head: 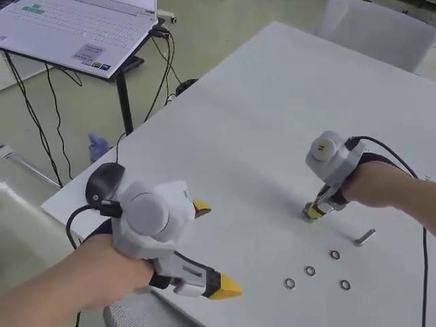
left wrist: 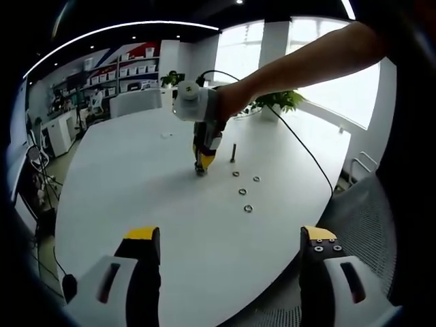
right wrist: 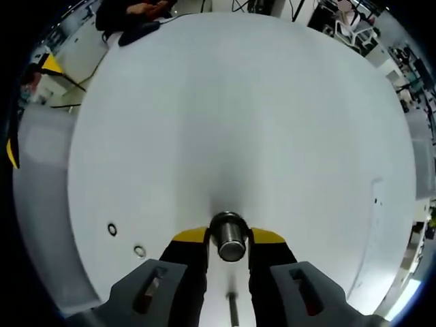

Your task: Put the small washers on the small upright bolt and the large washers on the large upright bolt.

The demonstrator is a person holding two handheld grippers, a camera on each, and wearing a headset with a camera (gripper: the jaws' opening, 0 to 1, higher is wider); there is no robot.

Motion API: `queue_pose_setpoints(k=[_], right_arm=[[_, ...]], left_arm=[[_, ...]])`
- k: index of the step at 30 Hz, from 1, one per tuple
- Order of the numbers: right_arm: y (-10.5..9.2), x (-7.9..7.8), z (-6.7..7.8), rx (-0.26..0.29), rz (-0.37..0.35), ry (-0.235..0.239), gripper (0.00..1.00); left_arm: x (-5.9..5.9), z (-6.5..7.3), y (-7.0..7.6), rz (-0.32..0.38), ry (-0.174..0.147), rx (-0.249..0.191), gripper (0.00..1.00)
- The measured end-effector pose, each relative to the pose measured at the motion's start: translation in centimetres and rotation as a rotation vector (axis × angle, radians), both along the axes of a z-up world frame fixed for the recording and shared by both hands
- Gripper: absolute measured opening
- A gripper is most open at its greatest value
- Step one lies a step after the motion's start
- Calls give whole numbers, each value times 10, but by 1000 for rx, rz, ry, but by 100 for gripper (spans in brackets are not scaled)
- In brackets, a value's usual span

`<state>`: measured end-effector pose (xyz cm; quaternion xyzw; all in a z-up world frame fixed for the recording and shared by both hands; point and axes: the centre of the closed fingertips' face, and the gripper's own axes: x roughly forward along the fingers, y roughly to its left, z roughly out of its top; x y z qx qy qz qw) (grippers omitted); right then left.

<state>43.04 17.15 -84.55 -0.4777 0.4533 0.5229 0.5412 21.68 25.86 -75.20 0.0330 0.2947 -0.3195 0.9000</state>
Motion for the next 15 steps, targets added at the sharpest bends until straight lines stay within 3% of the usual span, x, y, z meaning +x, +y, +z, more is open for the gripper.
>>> queue_pose_setpoints(k=[15], right_arm=[[-1, -3, -7, 4, 1, -6, 23]], left_arm=[[-6, -7, 7, 16, 31, 13, 81]])
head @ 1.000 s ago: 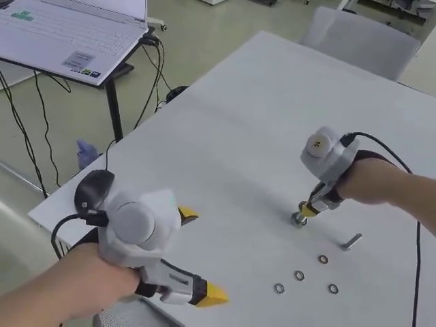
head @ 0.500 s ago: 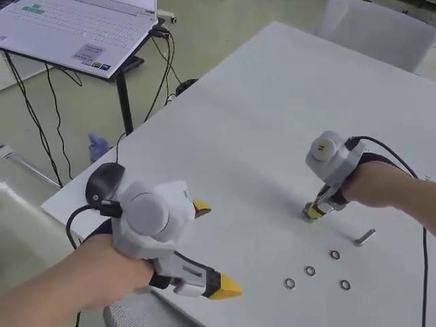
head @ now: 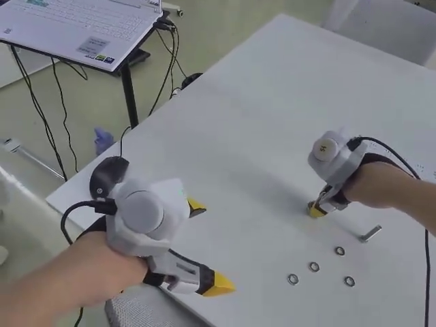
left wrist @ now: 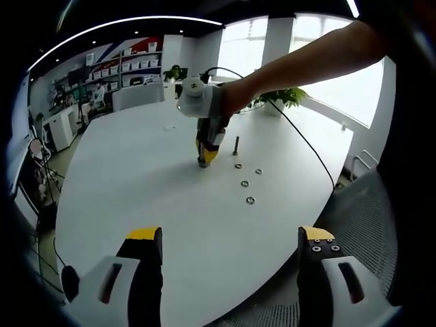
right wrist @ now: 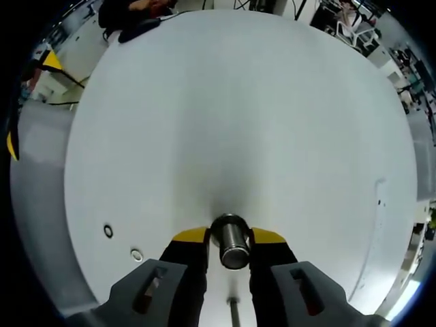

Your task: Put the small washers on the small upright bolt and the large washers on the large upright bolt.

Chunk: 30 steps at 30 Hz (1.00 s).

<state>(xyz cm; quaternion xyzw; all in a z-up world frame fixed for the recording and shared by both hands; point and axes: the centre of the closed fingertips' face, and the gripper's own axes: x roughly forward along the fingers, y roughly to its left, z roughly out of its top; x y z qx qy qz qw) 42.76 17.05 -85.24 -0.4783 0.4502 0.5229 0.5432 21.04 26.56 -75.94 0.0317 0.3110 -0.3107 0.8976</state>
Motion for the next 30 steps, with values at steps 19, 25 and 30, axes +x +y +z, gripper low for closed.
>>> queue_pose_setpoints(k=[19, 25, 30], right_arm=[[1, -1, -2, 17, 1, 4, 25], [5, 1, -2, 47, -1, 19, 39], [3, -2, 3, 61, -39, 48, 44]], left_arm=[[-4, -1, -5, -21, 2, -15, 78], [-3, -1, -8, -15, 5, -26, 78], [-2, 1, -10, -18, 4, -25, 79]])
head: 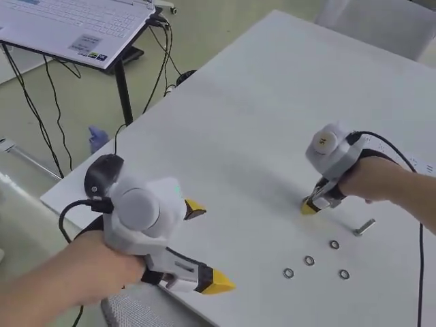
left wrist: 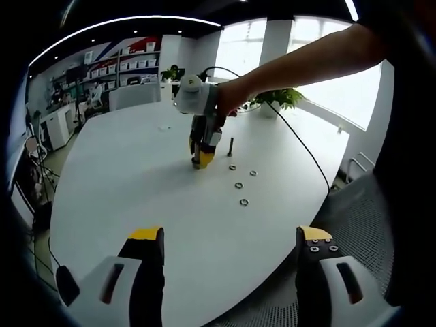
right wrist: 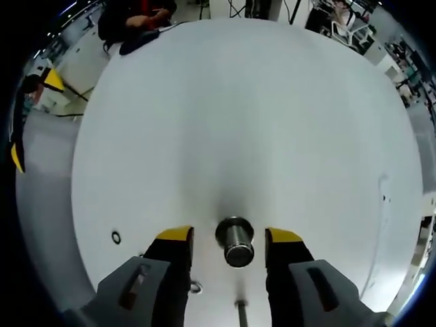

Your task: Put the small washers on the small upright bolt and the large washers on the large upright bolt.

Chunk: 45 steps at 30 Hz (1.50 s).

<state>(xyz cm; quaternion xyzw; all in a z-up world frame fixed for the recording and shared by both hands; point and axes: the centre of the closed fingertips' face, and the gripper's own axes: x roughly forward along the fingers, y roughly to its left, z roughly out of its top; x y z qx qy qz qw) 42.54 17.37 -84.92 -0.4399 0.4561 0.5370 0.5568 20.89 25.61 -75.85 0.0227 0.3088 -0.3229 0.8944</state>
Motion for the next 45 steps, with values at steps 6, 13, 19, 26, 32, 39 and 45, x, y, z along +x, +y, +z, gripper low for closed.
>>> queue_pose_setpoints(k=[6, 13, 19, 26, 32, 39, 45], right_arm=[[0, -3, 14, 27, -3, -4, 47], [-1, -7, 37, 84, -19, -8, 47], [-16, -16, 47, 73, 19, -29, 46], [-27, -24, 58, 99, 31, -41, 46], [-27, -36, 68, 124, 44, -55, 46], [-30, -47, 68, 126, 75, -46, 46], [-25, -60, 69, 179, 73, -65, 47]], left_arm=[[4, 5, -1, 4, -12, -12, 80], [3, 7, -9, -37, -4, -9, 81], [6, 12, -13, -70, -21, 6, 80], [5, 18, -15, -90, -33, 6, 80], [-2, 18, -18, -106, -31, -11, 81], [-6, 19, -20, -112, -32, -18, 81], [-4, 23, -23, -131, -52, -22, 80]])
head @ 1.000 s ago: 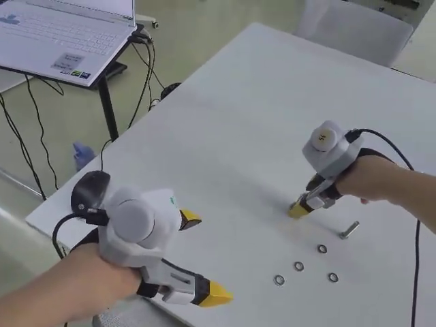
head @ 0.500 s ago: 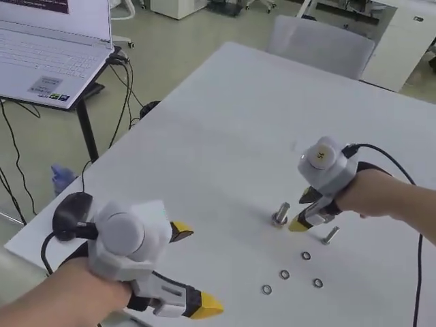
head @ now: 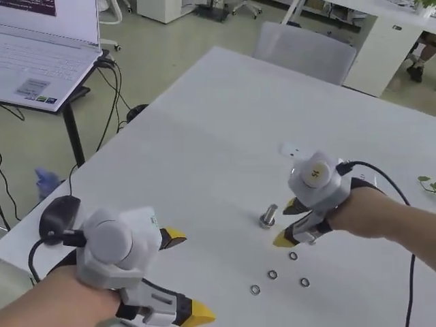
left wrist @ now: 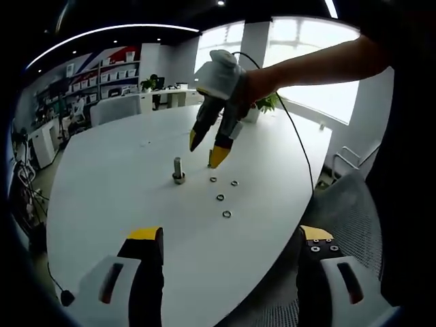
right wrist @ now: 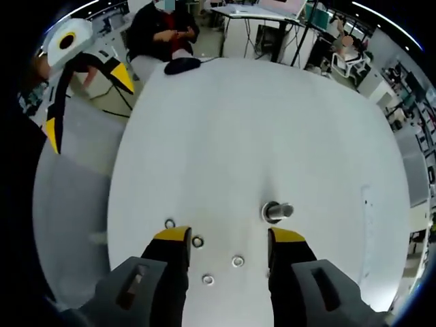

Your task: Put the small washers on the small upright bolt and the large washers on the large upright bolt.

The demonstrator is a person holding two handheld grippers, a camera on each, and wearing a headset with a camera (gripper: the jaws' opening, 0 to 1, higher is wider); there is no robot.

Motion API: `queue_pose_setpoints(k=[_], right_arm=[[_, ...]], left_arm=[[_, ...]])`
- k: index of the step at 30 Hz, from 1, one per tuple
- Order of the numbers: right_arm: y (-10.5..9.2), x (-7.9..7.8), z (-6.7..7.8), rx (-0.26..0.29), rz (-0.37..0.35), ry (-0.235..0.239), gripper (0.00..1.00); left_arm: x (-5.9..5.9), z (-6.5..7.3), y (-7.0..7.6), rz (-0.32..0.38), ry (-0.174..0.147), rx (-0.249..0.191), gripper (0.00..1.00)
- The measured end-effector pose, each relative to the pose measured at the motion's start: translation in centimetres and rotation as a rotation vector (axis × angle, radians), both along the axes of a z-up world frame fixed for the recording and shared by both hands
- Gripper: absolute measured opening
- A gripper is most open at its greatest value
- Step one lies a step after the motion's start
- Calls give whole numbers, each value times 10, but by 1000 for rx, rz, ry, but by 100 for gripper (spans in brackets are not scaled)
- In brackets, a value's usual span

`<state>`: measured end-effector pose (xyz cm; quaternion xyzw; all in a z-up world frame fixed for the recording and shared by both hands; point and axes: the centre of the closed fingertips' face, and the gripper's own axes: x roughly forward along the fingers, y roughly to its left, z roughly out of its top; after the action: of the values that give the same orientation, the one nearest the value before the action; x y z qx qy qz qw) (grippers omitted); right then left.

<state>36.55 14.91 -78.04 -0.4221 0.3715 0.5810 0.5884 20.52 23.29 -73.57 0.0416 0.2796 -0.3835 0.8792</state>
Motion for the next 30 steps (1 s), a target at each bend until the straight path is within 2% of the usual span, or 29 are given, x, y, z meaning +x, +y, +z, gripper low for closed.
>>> queue_pose_setpoints(k=[3, 8, 18, 23, 30], right_arm=[[-3, -9, -2, 2, 3, -8, 46], [-8, -24, -7, 6, 3, 8, 46], [-13, -59, -18, -2, 51, 36, 46], [-8, -67, -24, -5, 62, 43, 46], [-5, -83, -44, -18, 82, 62, 46]], left_arm=[[4, -2, 1, -13, 0, 26, 80], [9, 1, 1, -9, -8, 22, 80], [8, -2, -2, -16, -3, 18, 80], [9, -6, -2, -21, -3, 32, 79], [11, 1, -5, -21, -16, 28, 78]])
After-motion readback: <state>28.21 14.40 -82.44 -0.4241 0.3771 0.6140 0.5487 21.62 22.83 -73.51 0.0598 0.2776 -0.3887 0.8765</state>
